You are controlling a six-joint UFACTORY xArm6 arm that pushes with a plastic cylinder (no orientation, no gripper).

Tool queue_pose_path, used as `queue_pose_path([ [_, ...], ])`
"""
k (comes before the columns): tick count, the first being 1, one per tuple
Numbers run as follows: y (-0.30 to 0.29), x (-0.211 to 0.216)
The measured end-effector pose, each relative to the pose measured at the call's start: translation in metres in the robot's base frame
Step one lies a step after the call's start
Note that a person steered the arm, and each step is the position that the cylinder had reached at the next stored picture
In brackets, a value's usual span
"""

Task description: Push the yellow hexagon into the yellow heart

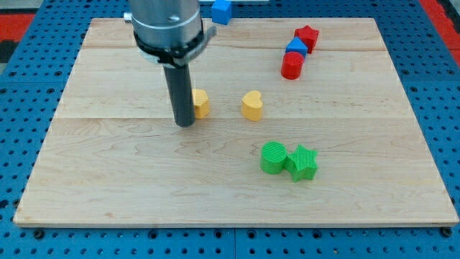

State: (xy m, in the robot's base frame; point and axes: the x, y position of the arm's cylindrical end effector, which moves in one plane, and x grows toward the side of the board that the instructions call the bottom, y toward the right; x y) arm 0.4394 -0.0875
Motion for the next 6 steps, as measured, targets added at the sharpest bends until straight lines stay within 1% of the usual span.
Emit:
queue_pose_path([
  [1, -0.036, -0.035],
  [3, 0.086, 0.035],
  [4, 0.080, 0.037],
  [5, 0.008, 0.025],
  [6, -0.039, 0.005],
])
